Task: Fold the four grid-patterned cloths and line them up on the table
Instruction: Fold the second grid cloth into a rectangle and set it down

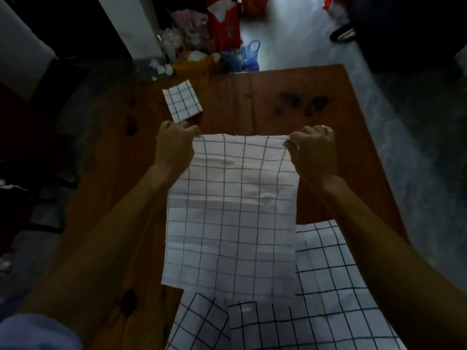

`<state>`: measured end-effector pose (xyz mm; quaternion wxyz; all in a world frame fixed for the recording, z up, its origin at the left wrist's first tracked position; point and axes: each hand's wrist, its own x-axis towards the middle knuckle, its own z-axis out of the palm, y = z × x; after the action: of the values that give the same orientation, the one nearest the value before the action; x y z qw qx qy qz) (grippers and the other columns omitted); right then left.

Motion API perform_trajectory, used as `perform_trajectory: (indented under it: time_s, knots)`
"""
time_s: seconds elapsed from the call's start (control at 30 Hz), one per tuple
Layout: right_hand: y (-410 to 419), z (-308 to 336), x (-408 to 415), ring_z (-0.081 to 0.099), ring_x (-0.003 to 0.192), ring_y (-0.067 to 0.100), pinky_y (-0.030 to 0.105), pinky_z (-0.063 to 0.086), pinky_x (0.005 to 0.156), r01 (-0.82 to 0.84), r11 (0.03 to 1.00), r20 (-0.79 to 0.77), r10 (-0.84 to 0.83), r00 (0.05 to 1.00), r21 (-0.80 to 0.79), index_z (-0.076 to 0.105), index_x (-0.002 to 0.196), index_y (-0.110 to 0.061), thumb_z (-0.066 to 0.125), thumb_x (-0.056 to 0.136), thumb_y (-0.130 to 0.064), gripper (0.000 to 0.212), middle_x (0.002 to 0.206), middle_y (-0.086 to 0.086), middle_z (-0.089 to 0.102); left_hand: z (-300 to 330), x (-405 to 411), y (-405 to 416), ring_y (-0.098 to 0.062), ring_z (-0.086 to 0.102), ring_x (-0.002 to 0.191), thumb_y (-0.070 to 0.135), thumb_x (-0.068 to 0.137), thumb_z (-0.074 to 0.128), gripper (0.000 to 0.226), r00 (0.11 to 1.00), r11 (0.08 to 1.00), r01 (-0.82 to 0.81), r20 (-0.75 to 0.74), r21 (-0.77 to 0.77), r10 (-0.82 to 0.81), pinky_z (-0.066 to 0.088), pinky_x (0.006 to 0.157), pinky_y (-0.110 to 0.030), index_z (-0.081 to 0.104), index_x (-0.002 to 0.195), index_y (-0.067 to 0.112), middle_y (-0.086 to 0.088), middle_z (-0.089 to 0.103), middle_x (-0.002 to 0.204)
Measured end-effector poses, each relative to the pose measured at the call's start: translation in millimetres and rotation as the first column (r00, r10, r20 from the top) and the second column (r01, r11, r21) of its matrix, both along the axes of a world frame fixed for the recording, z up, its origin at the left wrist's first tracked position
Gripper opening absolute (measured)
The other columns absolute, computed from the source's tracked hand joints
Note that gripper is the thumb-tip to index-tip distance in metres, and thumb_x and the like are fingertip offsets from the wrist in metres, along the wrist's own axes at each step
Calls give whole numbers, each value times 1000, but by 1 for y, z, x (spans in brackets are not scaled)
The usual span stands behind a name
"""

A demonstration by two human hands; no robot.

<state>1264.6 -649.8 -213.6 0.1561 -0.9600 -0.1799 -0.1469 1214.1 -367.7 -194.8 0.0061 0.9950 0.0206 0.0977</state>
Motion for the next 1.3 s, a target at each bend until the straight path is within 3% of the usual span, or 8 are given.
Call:
perform_trajectory:
  time_s: [0.3,0.5,0.73,0.9,1.07,1.13,1.2,1.3]
  knots:
    - [15,-24,-47,60,91,29,43,37,92,-75,997,-116,70,991,-32,72,95,-14,66,88,-24,14,90,8,70,-38,-45,20,-28,60,93,-2,84,58,26,996,998,-11,-93,-58,6,35,99,-44,66,105,11,-11,67,95]
    - [21,-43,-107,60,95,25,40,36,94,-97,988,-268,63,962,-119,70,99,-15,62,90,-25,15,96,8,70,-52,-100,19,-23,57,98,10,89,55,19,974,986,31,-216,-163,-66,37,97,-39,65,105,13,-9,65,103]
    - [16,-72,-161,58,91,17,36,40,90,-125,962,-460,-2,888,-244,69,95,-25,62,90,-26,10,94,-2,69,-75,-160,7,-21,53,109,10,88,57,21,907,986,49,-406,-161,-111,36,100,-36,61,108,16,-7,61,112]
    - [12,-77,-181,58,97,20,37,48,90,-175,919,-638,-100,763,-353,66,103,-24,68,86,-29,18,104,1,67,-88,-180,-3,-21,54,107,12,89,56,24,830,992,29,-550,-120,-91,46,93,-32,59,112,17,-7,58,114]
    - [12,-74,-171,54,112,23,41,45,96,-361,821,-831,-225,508,-443,53,126,-18,68,81,-47,55,123,5,58,-87,-173,-5,-19,55,105,29,89,59,34,606,995,-9,-792,-101,-75,46,89,-32,53,121,19,-4,57,118]
    - [19,-72,-162,56,105,21,38,48,90,-277,873,-804,-192,563,-402,55,122,-17,62,86,-48,49,118,6,60,-85,-162,-7,-17,55,98,30,89,57,31,660,985,-66,-748,-159,-77,47,83,-30,54,118,19,-5,58,113]
    - [30,-72,-152,57,100,19,34,49,84,-113,963,-694,-93,714,-246,57,119,-18,57,91,-42,37,114,6,61,-87,-149,-13,-13,55,88,26,90,55,26,800,959,-123,-597,-256,-57,47,75,-26,56,115,18,-4,60,106]
    - [44,-79,-136,50,114,22,33,42,91,13,1000,-442,-14,897,-6,55,124,-17,57,92,-30,34,122,9,56,-101,-124,-25,-16,55,95,25,94,49,39,896,929,-148,-443,-340,-19,48,78,-30,45,132,18,-7,54,121]
